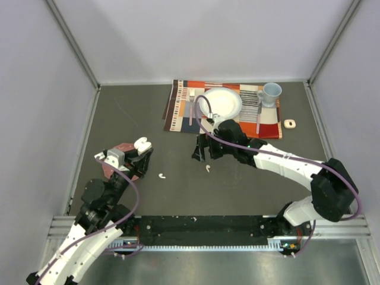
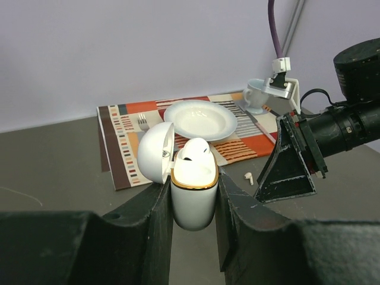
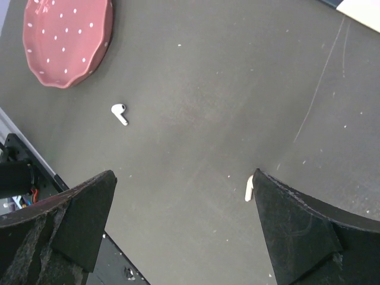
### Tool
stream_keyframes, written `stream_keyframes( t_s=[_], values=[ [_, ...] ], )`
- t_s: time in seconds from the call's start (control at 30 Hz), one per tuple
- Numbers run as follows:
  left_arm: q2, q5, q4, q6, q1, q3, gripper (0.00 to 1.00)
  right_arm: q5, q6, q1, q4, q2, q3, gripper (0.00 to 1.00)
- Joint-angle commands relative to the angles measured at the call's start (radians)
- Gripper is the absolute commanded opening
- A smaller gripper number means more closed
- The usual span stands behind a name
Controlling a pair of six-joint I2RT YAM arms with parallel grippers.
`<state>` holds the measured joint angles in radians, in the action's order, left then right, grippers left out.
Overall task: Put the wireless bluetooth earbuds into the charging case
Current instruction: Pick up the left earbud from the center of the board.
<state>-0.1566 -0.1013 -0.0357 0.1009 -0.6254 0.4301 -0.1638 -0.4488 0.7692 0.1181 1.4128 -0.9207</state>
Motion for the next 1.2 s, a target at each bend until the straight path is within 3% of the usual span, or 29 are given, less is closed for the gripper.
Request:
stream_keyframes(
  t_s=[0.0, 0.1, 0.3, 0.57, 0.77, 0.93, 1.07, 1.17],
  values=[
    [0.032, -0.075, -0.055, -0.01, 0.001, 0.055, 0.0, -0.045, 0.019, -0.002, 0.021, 0.066, -0.085, 0.99],
    [0.028, -0.113, -0.111, -0.003, 0.001, 0.091, 0.0, 0.039, 0.059, 0.036, 0.146, 0.144, -0.197, 0.99],
    [0.011, -0.167, -0.173, 0.003, 0.001, 0.124, 0.0, 0.015, 0.044, 0.1, -0.049, 0.173, -0.144, 0.98],
    [-0.044, -0.267, -0.174, 0.005, 0.001, 0.119, 0.0, 0.01, 0.021, 0.171, -0.167, 0.218, -0.153, 0.96],
    [-0.081, -0.259, -0.139, 0.008, 0.047, 0.095, 0.0, 0.084, 0.019, 0.212, -0.199, 0.235, -0.165, 0.95],
    [-0.126, -0.033, -0.044, 0.071, 0.191, 0.03, 0.0, 0.112, -0.002, 0.217, -0.227, 0.219, -0.13, 0.95],
    [-0.176, 0.274, 0.028, 0.147, 0.508, -0.004, 0.0, 0.118, -0.013, 0.217, -0.242, 0.204, -0.113, 0.95],
    [-0.207, 0.425, 0.114, 0.218, 0.663, -0.024, 0.0, 0.101, -0.013, 0.22, -0.241, 0.213, -0.121, 0.94]
  ],
)
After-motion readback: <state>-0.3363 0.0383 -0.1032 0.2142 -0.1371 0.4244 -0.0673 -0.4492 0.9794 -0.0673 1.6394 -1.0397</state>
